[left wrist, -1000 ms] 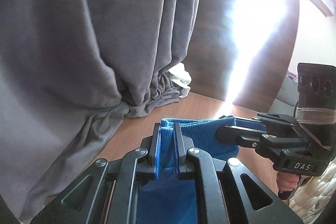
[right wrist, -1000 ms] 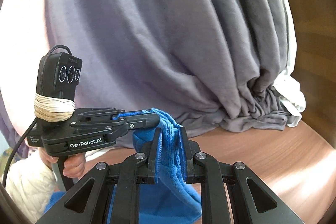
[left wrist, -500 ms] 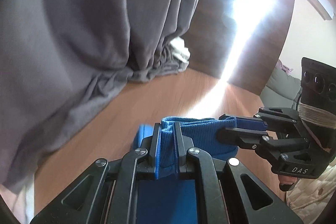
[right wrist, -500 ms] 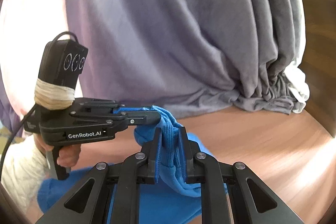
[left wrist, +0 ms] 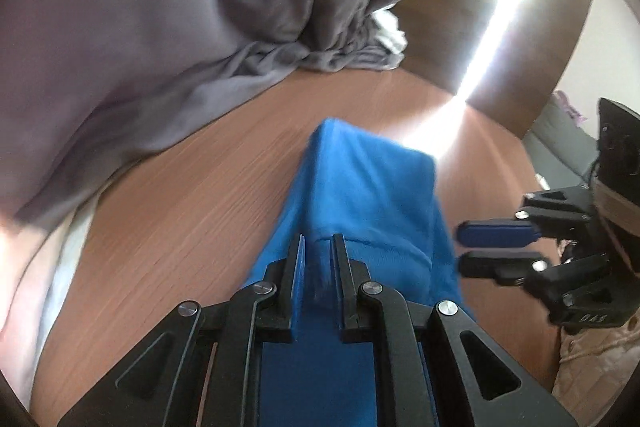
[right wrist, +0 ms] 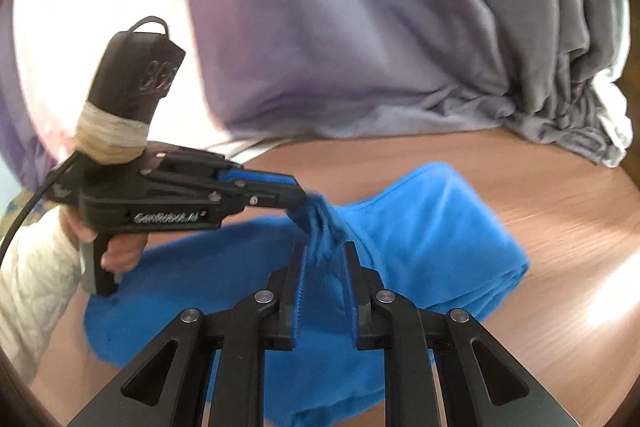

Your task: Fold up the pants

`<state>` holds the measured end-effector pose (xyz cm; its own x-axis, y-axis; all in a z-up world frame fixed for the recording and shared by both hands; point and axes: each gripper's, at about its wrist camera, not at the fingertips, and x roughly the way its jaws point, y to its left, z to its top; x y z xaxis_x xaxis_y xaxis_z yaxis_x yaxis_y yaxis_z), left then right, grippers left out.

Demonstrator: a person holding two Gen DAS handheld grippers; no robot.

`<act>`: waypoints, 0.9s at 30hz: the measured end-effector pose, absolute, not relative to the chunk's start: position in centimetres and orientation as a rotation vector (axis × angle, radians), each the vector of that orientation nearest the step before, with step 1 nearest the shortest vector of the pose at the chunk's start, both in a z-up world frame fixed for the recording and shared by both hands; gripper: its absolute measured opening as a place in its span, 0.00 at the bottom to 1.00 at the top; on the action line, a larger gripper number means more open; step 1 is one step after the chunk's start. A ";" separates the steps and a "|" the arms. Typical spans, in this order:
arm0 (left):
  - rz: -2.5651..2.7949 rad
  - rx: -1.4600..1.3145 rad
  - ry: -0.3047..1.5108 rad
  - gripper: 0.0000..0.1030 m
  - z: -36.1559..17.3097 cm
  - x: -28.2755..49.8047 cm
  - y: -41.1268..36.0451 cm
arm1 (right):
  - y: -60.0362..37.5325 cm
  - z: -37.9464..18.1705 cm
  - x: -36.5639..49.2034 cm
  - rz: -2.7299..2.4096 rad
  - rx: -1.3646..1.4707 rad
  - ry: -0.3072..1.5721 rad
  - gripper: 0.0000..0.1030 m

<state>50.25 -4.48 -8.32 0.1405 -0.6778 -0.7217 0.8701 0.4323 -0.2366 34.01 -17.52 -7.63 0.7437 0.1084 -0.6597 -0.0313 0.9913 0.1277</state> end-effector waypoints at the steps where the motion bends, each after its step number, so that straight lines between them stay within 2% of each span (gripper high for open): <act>1: -1.112 0.275 0.874 0.13 -8.4 50.2 -3.9 | -17.2 -7.6 33.8 0.090 0.100 0.735 0.17; 9: -1.102 0.325 0.883 0.19 -8.0 48.5 -4.0 | -17.4 -8.1 33.4 0.091 0.124 0.791 0.18; 10: -1.112 0.331 0.876 0.20 -7.6 48.4 -4.5 | -17.7 -8.0 33.2 0.080 0.135 0.791 0.23; 11: -1.119 0.339 0.868 0.22 -7.3 48.3 -5.1 | -18.3 -7.8 33.2 0.068 0.144 0.787 0.35; 13: -1.134 0.364 0.848 0.26 -6.5 48.3 -6.4 | -19.8 -7.2 32.9 0.015 0.160 0.758 0.41; 15: -1.150 0.383 0.831 0.30 -5.8 48.4 -7.9 | -21.2 -6.3 32.6 -0.039 0.167 0.726 0.41; 19: -1.190 0.388 0.823 0.30 -4.8 49.3 -11.2 | -24.4 -4.7 32.4 -0.131 0.201 0.671 0.46; 27: -1.182 0.403 0.864 0.30 -5.2 52.1 -17.6 | -29.4 -5.6 32.6 -0.270 0.300 0.647 0.47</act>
